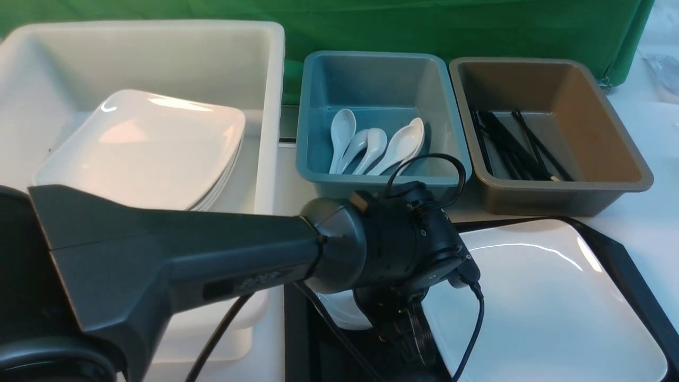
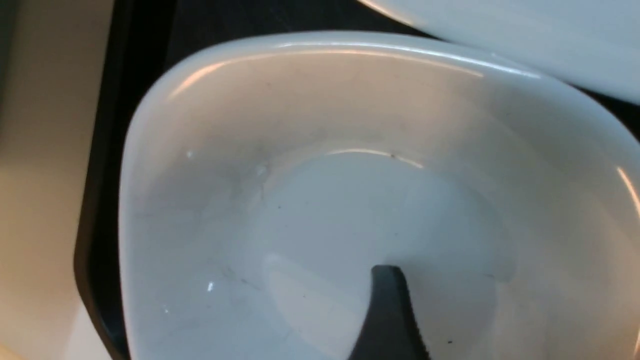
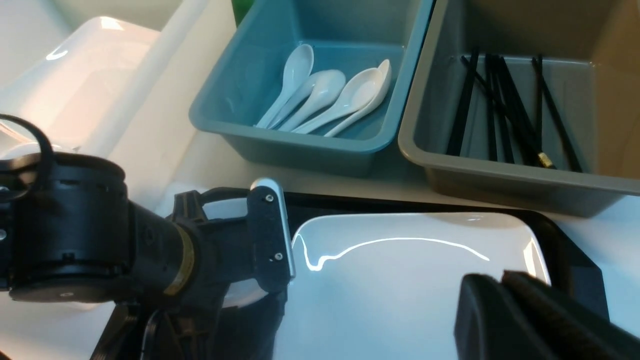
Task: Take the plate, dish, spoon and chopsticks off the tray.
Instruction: Use the left arm to grab a small plate from the dinner plate
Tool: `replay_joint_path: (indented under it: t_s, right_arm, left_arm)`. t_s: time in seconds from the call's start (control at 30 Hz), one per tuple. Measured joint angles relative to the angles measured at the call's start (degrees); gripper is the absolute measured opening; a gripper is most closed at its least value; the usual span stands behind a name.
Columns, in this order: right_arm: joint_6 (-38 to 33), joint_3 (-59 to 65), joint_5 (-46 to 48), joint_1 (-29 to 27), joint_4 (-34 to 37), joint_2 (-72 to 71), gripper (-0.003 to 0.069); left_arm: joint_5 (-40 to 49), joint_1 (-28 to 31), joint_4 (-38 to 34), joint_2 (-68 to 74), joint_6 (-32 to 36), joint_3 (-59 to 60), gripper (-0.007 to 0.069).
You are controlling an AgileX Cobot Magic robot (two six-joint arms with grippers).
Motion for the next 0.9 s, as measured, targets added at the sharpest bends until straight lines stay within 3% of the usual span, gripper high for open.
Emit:
replay_joint_path:
  t_s: [0.07,0.1,0.2,0.3,0.57,0.9]
  right_arm:
    - [0.0,0.0,-0.06,0.0,0.0,0.0,0.0072]
    - [0.0,0.0,-0.06,0.0,0.0,0.0,0.0072]
    - [0.0,0.0,-0.18,0.0,0.0,0.0,0.0073]
    - [0.0,0.0,-0.22,0.0,0.0,0.0,0.0075]
    - [-0.05,0.0,-0.22,0.0,0.0,0.0,0.0087]
    - [-0.05,0.0,-0.22,0.0,0.0,0.0,0.0091]
  left_arm:
    - [0.07,0.0,-0.19,0.2,-0.07,-0.06,0.0391]
    - [0.07,0.0,-0.19,0.2,-0.07,-0.12,0.0391]
    - [1.14,-0.06,-0.34,0.39,-0.07,-0.12,0.0203]
    - [1.49,-0.33,1.58,0.3,0.26,-0.32,0.0105]
    - [3.34,-0.27,0.42,-3.89,0.26,-0.46,0.0024]
    - [2.81,-0.26,-2.13,-15.79,0.03,0.03,0.0011]
